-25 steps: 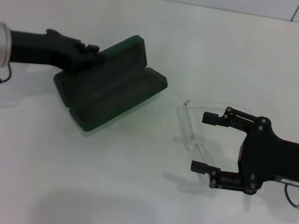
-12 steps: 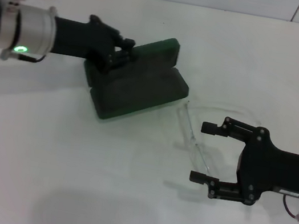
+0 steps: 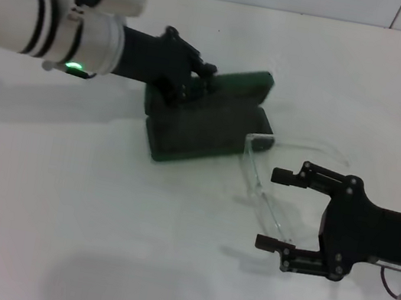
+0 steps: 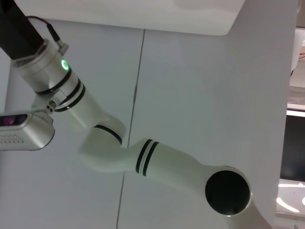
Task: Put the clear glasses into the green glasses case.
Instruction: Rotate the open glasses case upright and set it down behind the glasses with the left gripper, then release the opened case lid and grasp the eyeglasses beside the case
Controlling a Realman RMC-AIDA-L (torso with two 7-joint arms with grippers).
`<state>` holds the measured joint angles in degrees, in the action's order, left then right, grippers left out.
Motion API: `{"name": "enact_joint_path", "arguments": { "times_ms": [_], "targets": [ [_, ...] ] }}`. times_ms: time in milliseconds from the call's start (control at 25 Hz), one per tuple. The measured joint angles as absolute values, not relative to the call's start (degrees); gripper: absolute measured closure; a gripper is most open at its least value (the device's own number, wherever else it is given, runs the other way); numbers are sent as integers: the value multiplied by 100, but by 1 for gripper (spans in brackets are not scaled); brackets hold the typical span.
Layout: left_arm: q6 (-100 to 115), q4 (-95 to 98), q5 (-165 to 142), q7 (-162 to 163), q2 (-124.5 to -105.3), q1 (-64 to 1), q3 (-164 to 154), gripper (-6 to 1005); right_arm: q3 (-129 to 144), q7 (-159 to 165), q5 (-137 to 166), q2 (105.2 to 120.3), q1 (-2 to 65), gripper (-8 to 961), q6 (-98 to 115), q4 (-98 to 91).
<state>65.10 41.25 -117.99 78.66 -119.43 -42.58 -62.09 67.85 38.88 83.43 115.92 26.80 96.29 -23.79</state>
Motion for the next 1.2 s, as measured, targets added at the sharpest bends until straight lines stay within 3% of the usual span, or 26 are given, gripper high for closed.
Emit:
{"name": "enact_joint_path", "arguments": {
  "times_ms": [1000, 1200],
  "targets": [
    [6530, 4205, -11739, 7813, -11960, -4227, -6814, 670, 6774, 3820, 8359, 11559, 2608, 175, 9575, -2365],
    [6682, 4621, -10757, 7531, -11961, -3689, -6813, 507, 6773, 4055, 8359, 11549, 2607, 175, 9616, -2469]
  ]
}}
